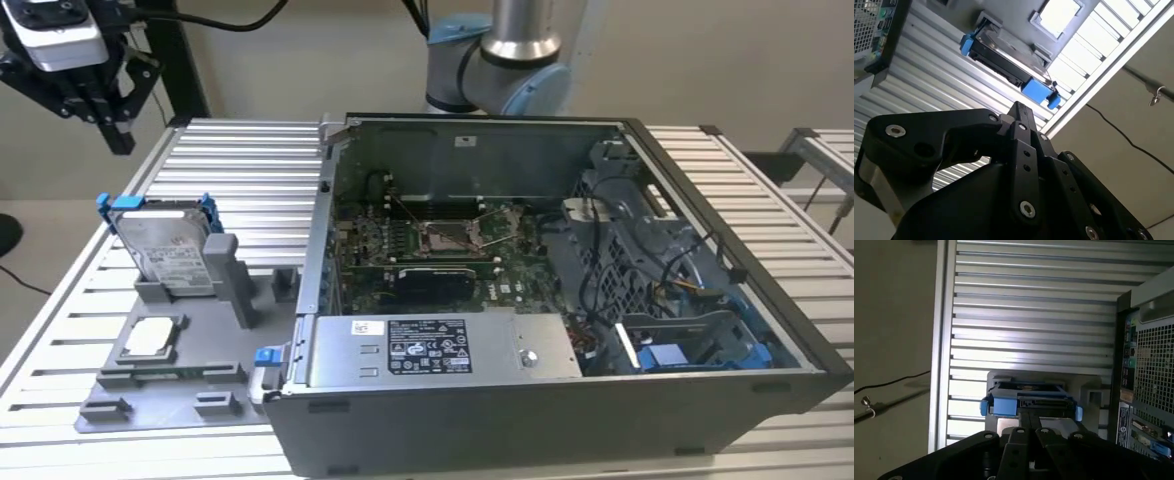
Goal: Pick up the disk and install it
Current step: 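Reach for the disk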
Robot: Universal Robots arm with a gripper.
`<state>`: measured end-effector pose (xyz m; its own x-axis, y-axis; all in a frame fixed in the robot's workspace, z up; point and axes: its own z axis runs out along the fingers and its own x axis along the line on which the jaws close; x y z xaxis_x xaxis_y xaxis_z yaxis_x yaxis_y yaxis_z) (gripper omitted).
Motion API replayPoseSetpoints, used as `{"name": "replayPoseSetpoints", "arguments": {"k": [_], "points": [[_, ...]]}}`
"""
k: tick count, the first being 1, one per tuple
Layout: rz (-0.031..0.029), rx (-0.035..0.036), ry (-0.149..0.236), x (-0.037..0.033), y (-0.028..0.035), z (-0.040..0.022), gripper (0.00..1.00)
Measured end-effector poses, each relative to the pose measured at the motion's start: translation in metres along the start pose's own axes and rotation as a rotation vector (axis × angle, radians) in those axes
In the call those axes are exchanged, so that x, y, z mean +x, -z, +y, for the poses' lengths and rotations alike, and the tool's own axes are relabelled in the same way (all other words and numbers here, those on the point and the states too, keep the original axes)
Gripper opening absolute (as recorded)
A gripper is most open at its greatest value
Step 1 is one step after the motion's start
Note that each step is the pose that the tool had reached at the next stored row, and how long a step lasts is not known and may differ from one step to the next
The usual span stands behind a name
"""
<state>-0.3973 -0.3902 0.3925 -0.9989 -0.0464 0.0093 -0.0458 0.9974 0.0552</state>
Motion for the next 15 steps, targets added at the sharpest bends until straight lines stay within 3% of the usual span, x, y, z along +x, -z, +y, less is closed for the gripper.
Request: {"name": "replayPoseSetpoints", "arguments": {"k": [6, 10, 15], "points": [[-0.0043, 0.0002, 0.001, 0.0161, -0.0002, 0.0007, 0.00], [-0.0103, 0.0004, 0.002, 0.0187, -0.0002, 0.0006, 0.00], [-0.0108, 0.0005, 0.002, 0.0193, -0.0002, 0.0005, 0.00]]}}
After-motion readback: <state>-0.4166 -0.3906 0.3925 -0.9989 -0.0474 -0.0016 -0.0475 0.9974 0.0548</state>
